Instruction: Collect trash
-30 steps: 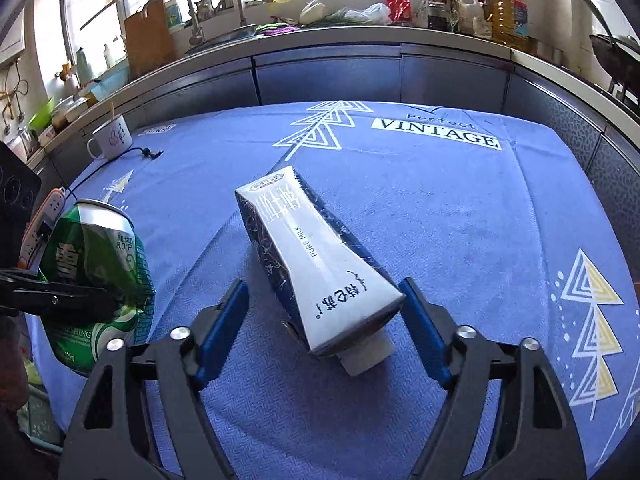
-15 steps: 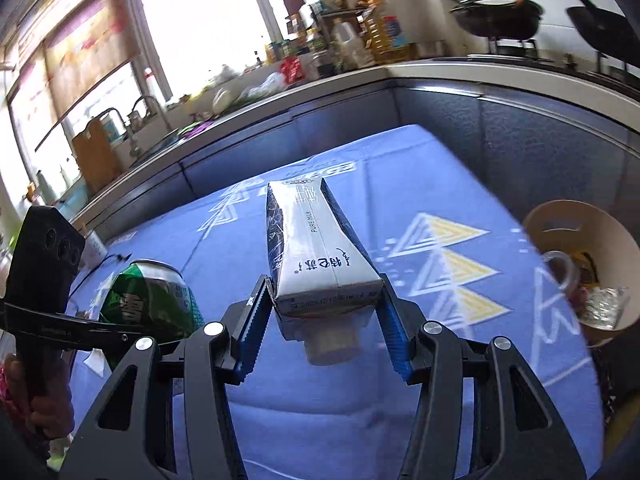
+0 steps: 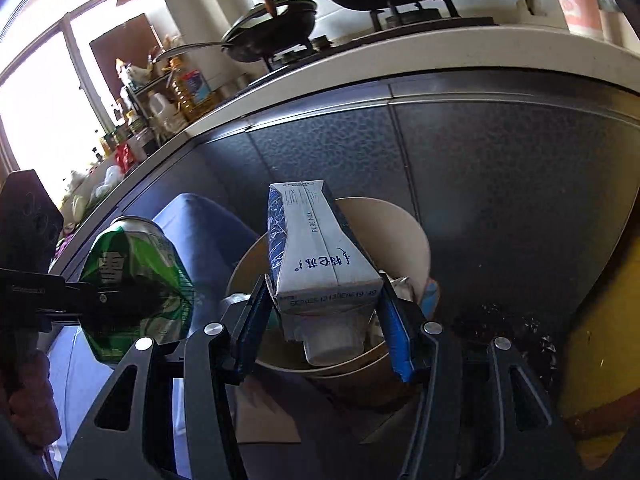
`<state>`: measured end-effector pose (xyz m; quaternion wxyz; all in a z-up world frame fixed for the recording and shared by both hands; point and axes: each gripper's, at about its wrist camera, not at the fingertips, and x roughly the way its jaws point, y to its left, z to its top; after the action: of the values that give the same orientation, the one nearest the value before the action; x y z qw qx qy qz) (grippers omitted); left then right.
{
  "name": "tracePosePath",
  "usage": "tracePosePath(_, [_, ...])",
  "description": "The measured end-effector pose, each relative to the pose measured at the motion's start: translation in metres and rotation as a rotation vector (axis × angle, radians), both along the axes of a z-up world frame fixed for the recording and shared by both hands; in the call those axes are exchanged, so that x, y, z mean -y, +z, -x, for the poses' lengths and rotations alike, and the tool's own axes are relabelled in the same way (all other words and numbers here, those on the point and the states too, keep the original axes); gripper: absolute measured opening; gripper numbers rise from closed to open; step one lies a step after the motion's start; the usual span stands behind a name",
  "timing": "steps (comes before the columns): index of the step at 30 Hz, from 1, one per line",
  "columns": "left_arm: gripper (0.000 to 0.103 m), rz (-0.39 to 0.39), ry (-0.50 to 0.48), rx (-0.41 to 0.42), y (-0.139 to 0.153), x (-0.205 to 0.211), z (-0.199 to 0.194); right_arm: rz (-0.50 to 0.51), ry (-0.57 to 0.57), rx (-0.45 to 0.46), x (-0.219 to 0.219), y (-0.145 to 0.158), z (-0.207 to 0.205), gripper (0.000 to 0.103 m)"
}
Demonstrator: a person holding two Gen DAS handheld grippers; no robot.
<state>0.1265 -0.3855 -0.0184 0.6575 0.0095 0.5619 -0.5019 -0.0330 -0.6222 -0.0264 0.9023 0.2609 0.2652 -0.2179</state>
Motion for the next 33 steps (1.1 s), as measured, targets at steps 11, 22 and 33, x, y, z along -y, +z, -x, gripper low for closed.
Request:
tracePosePath(11, [0.051,-0.162,0.034,0.081,-0.033,0.086,-0.011,-0.102,-0.066,0.047,0.046,-0.029,0.001,0.063])
tracePosePath(22, [0.051,-0.088,0.096,0.202,0.004,0.004,0.025,-0.153,-0.007,0.093,-0.004,-0.018,0.033,0.062])
tracePosePath(33, [0.054,-0.104,0.182,0.366,0.027,-0.09,0.076,-0.219,0.02,0.103,-0.082,0.005,0.053,0.069])
